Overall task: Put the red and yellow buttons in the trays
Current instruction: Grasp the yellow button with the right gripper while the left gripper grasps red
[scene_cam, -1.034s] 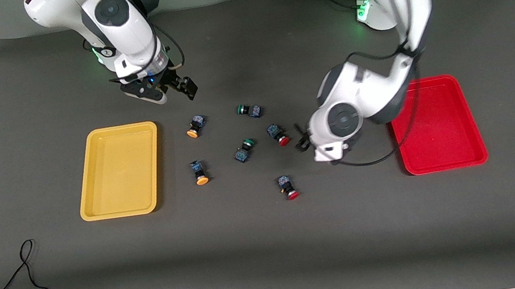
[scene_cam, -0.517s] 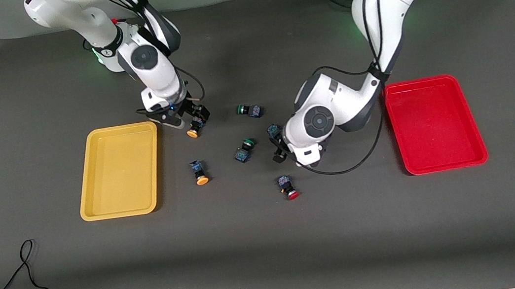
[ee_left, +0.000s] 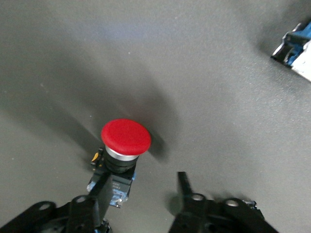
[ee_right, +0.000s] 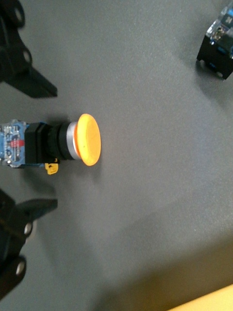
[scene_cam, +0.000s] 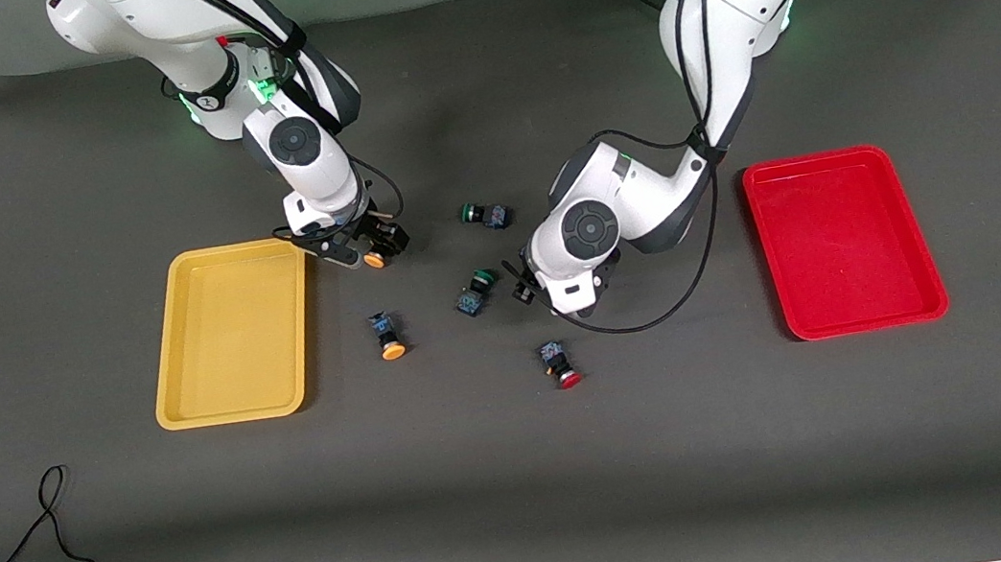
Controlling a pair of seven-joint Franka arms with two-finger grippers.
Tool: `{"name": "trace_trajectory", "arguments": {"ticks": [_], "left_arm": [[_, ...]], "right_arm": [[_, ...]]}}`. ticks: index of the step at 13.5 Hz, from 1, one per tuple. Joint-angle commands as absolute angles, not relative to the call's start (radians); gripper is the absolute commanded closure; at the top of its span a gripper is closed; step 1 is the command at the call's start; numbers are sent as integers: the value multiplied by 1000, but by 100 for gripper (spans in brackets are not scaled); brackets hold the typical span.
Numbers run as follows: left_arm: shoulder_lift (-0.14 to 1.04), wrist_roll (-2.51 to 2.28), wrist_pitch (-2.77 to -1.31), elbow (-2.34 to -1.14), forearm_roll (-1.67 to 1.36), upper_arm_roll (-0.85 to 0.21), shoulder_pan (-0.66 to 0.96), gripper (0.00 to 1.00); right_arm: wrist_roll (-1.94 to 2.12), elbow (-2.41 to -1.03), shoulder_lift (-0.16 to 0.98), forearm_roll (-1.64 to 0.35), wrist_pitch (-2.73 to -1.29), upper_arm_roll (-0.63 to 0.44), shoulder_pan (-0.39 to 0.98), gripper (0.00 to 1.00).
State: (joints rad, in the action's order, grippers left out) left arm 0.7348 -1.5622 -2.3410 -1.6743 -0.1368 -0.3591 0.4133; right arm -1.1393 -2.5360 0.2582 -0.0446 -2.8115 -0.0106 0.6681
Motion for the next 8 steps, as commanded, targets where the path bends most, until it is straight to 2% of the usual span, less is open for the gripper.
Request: {"name": "trace_trajectory", "arguments": {"ticks": [1, 4, 5, 8], "left_arm": [[739, -1585, -2342, -1658, -130, -353, 423, 100], [735, -1579, -2332, -1657, -130, -353, 417, 100], [735, -1577, -2330, -1657, -130, -353, 416, 100], [732, -1577, -2329, -1657, -130, -353, 413, 100]], "right_arm": [[-1150, -2514, 273, -43, -2816, -12, 669, 84], [-1138, -2510, 253, -41, -2803, -14, 670, 86], [-1125, -2499, 215, -41, -2754, -14, 670, 86], [-1114, -2387, 63, -41, -2419, -15, 670, 87]]}}
